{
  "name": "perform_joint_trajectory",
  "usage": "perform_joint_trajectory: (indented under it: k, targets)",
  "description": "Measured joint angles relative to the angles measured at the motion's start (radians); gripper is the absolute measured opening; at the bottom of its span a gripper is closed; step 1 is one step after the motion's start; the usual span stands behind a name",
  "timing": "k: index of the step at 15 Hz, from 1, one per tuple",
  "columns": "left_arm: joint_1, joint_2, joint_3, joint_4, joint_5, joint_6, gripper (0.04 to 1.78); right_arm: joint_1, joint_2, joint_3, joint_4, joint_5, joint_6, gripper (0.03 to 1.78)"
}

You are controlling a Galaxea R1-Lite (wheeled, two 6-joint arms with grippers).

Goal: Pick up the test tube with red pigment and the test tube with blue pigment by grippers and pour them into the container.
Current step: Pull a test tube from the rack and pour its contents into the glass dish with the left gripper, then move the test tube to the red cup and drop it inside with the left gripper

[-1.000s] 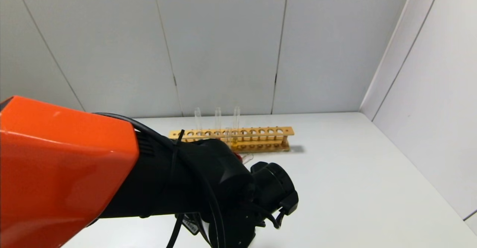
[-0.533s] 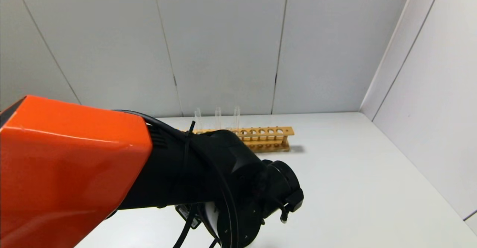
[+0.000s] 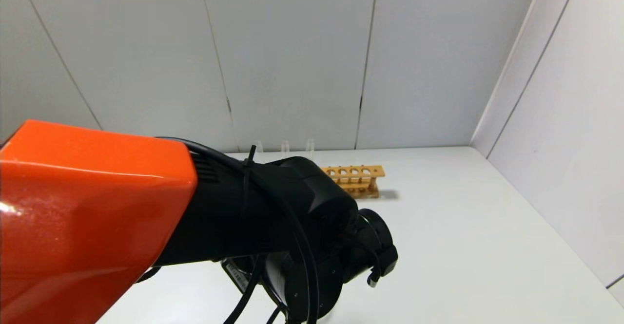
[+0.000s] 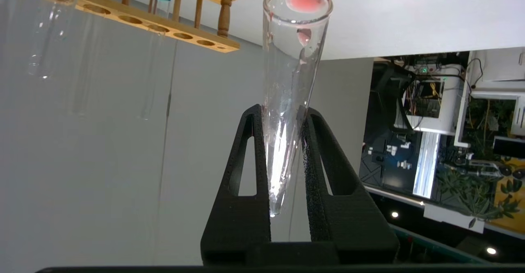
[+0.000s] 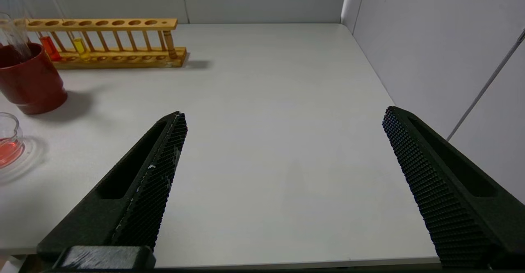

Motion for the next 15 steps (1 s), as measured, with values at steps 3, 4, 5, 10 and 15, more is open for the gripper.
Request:
perform_joint_trajectory:
  k: [3, 4, 5, 10, 15]
  targets:
    - [-0.005, 0.015, -0.024, -0.003, -0.003, -0.004, 0.30, 0.000, 0.000, 0.000, 0.000, 0.000, 0.000, 1.74]
    - [-0.010, 0.021, -0.036, -0.003, -0.004, -0.004, 0.30, 0.000, 0.000, 0.000, 0.000, 0.000, 0.000, 1.74]
    - [-0.013, 0.029, -0.049, -0.001, -0.004, -0.002, 0.30, 0.000, 0.000, 0.000, 0.000, 0.000, 0.000, 1.74]
    - [-0.017, 0.022, -0.061, -0.001, -0.007, -0.025, 0.30, 0.000, 0.000, 0.000, 0.000, 0.000, 0.000, 1.74]
    - [-0.015, -0.083, 0.002, 0.012, -0.052, -0.340, 0.30, 0.001, 0.000, 0.000, 0.000, 0.000, 0.000, 1.74]
